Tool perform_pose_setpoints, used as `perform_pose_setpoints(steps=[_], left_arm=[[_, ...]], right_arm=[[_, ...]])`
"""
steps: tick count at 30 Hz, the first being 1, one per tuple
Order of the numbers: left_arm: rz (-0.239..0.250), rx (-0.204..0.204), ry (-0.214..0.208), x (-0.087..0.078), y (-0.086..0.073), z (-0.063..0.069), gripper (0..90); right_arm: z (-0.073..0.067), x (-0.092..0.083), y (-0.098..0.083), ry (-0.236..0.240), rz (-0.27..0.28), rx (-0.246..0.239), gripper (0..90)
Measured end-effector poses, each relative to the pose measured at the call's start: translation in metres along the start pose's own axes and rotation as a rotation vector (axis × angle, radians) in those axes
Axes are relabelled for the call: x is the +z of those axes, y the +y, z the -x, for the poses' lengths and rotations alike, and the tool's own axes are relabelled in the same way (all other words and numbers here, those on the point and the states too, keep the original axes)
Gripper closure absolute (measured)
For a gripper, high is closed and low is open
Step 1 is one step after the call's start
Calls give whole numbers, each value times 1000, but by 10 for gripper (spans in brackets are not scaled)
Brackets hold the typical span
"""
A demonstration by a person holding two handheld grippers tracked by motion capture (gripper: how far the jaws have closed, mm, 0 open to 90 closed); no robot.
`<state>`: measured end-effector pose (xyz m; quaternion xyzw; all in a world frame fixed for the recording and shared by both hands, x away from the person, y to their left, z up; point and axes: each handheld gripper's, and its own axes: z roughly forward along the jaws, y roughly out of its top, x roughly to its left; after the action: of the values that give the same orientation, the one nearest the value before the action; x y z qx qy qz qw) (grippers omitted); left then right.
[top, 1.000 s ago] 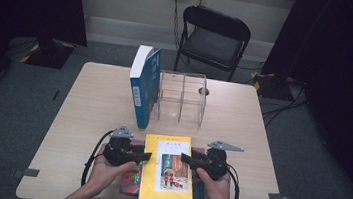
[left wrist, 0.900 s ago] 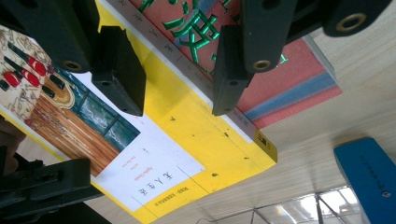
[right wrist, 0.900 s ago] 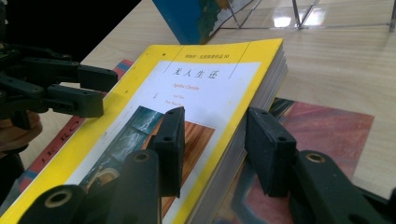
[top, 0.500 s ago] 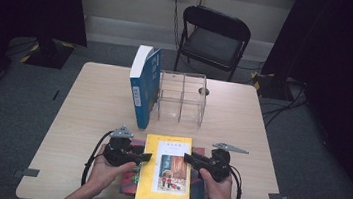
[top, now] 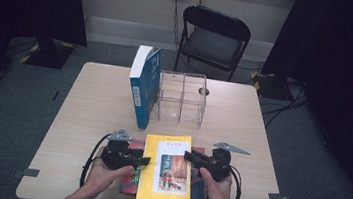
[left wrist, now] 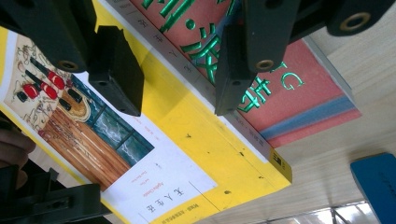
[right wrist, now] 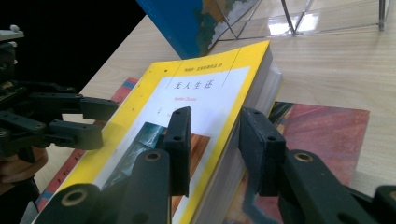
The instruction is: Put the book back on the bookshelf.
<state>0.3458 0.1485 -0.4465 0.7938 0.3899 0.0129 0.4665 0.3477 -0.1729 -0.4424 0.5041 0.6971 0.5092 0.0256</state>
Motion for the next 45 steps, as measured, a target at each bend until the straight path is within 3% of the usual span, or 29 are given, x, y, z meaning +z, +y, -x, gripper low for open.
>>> perform_pose_setpoints(steps=[7, 12, 17, 23, 26, 29, 37, 40, 45], left_arm=[[-3, 0, 8, 0, 0, 1, 534], [-5, -2, 9, 0, 0, 1, 535], [1, -2, 11, 0, 0, 2, 535], [-6, -7, 17, 0, 1, 2, 531], [-2, 7, 19, 1, 2, 2, 521], [-2, 6, 14, 2, 2, 2, 518], [3, 0, 19, 4, 2, 0, 463], [3, -5, 34, 7, 4, 3, 427], [19, -28, 5, 7, 4, -1, 370]], right_arm=[[-5, -8, 2, 45, 2, 15, 651], [-6, -12, -3, 72, -30, 14, 611], [-3, -12, -9, 100, -68, 47, 579], [-2, -4, -4, 97, -68, 64, 554], [-1, 7, 1, 121, -72, 89, 565], [-8, 22, 1, 107, -95, 41, 555], [-11, 24, 3, 168, -121, 18, 697], [-10, 22, 2, 210, -82, 31, 761], [-12, 19, 3, 217, -57, 4, 778]])
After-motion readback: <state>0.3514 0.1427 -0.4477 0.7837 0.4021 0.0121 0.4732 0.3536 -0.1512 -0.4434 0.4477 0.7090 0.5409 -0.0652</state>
